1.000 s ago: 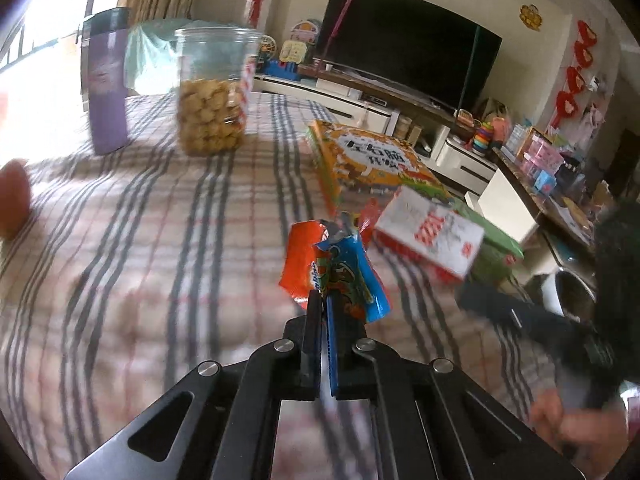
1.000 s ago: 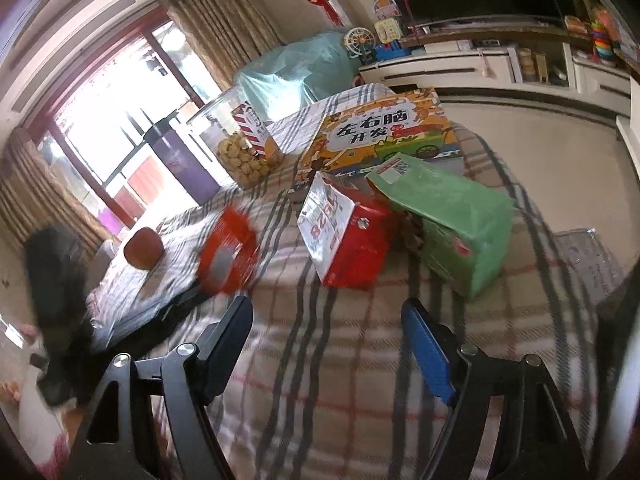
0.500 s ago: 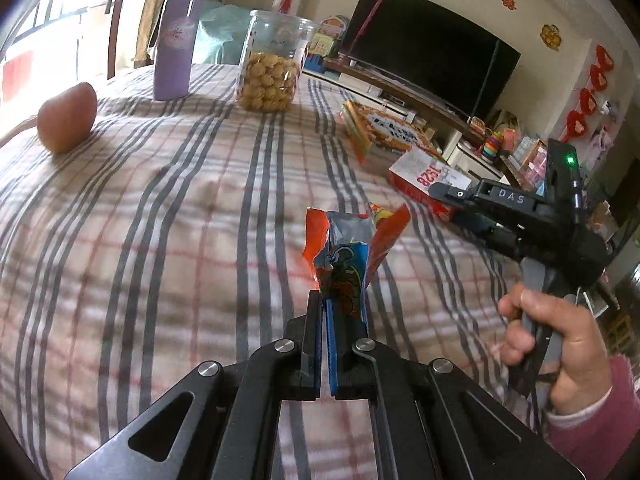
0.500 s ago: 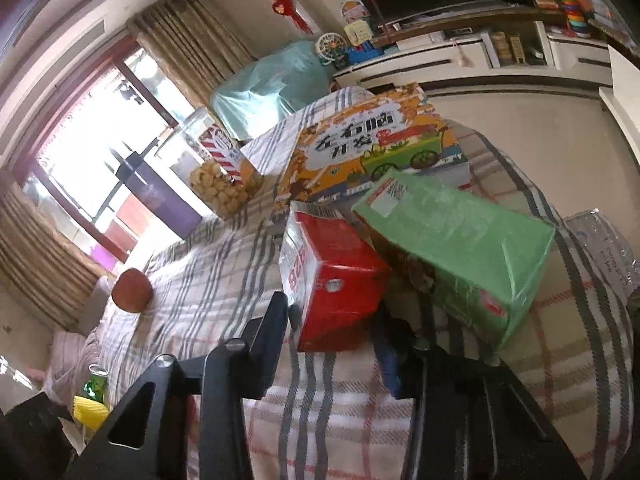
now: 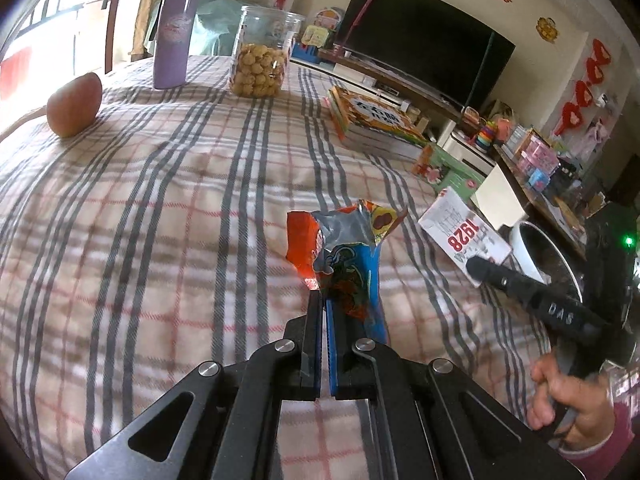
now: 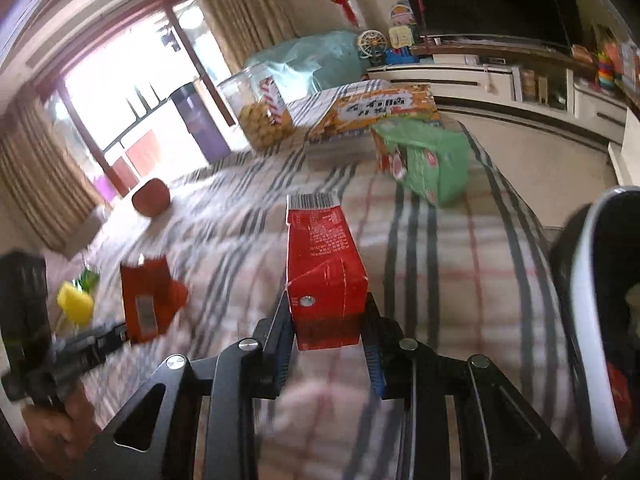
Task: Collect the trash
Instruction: 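Carry snack wrapper and red carton over the bin opening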
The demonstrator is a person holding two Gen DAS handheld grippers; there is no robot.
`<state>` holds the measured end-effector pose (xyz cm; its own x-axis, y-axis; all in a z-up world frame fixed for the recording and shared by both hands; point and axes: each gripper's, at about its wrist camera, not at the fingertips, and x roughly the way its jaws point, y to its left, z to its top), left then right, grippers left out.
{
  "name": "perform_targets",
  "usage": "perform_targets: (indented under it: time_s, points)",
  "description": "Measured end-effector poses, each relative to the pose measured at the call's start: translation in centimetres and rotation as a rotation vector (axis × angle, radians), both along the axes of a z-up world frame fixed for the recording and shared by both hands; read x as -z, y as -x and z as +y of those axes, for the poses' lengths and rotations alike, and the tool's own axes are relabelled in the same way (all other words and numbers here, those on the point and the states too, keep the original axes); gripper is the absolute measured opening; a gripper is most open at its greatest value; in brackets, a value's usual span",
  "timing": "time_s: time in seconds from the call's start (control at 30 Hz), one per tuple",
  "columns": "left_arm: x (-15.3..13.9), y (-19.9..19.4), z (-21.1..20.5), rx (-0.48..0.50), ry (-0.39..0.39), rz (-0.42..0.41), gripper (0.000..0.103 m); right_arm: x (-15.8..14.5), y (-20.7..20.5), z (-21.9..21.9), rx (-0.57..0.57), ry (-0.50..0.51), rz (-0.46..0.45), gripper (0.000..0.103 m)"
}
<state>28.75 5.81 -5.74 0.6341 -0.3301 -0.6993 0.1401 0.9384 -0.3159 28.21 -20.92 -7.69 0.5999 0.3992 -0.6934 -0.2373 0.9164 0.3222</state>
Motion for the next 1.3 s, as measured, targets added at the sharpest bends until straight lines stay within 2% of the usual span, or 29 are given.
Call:
perform_targets:
  time_s: [0.13,0.23,0.27,0.3,0.43,0.47,0.53,0.57,0.97,1.3]
  points:
    - [0.3,0.4,-0.5,-0.003,-0.010,0.010,0.000,0.1,0.0,0.2,0.000,0.000,0.008,0.041]
    - [0.3,0.5,-0.7,-0.011,-0.010,0.010,0.000,0.0,-0.7,0.6,0.014,0.015,-0.003,0.057]
    - [0.3,0.6,-0.9,-0.013,-0.011,0.010,0.000,0.0,-0.9,0.8,0.014,0.023,-0.006,0.065]
    - [0.3,0.6,-1.0,-0.014,-0.012,0.010,0.000,0.0,-1.2,1.0,0.014,0.032,-0.008,0.067]
    - [0.4,0.6,-1.7,-0.011,-0.022,0.008,0.000,0.1,-2.0,2.5,-0.001,0.074,-0.022,0.066]
    - [0.3,0.6,-1.9,-0.009,-0.027,0.005,0.000,0.2,-2.2,2.8,-0.002,0.091,-0.025,0.063]
    - [0.2,0.7,-2.2,-0.006,-0.035,0.001,0.000,0.3,-2.2,3.2,-0.001,0.107,-0.026,0.053]
    - [0.2,0.7,-2.3,-0.004,-0.038,0.000,0.000,0.3,-2.2,3.2,-0.001,0.110,-0.022,0.034]
    - [-1.1,2.3,-4.4,0.046,-0.059,-0.028,0.000,-1.6,1.9,-0.6,0.065,-0.009,-0.043,0.031]
    - [-2.4,3.8,-6.8,0.105,-0.085,-0.059,0.000,-3.1,5.0,-3.0,0.095,-0.061,-0.071,0.030]
